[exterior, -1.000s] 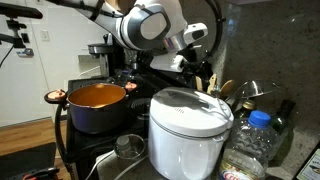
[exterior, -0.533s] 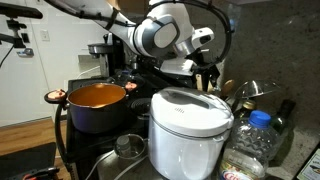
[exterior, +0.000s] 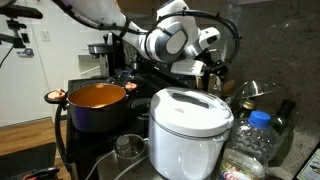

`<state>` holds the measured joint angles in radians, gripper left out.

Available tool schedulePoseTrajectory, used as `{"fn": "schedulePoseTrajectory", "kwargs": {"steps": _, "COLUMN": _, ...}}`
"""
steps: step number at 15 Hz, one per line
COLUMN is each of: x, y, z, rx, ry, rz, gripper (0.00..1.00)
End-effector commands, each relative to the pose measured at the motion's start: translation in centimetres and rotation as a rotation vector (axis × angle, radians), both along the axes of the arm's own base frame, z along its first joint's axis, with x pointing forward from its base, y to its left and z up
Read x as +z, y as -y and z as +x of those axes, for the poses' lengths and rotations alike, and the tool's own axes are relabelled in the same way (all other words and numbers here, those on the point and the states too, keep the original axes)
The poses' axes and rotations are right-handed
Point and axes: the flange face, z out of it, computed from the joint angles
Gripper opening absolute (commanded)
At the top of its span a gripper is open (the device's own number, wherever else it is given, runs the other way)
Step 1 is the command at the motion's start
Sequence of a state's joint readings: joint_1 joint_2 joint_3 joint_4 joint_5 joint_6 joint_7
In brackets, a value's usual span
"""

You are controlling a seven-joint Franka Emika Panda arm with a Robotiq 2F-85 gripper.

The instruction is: Take the spatula and stir the pot, then put it back in the rack

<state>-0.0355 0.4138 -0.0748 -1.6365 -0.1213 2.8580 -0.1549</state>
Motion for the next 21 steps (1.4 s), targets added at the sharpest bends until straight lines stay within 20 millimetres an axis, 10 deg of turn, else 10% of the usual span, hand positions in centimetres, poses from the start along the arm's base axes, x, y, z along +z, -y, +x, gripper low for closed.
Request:
{"fn": "schedulePoseTrajectory", "kwargs": {"steps": 1, "x": -0.1, "y": 0.1, "z": 1.5, "rx": 0.023, "ry": 0.044, "rz": -0.016, "gripper": 0.75}}
{"fn": "schedulePoseTrajectory", "kwargs": {"steps": 11, "x": 0.4, "y": 0.1, "z": 1.8, "rx": 0.017, "ry": 0.062, "rz": -0.013, "gripper": 0.08}}
{"fn": "schedulePoseTrajectory", "kwargs": {"steps": 21, "x": 3.0, "y": -1.5, "z": 0.3, "rx": 0.035, "ry": 0.081, "rz": 0.016, "gripper": 0.08}}
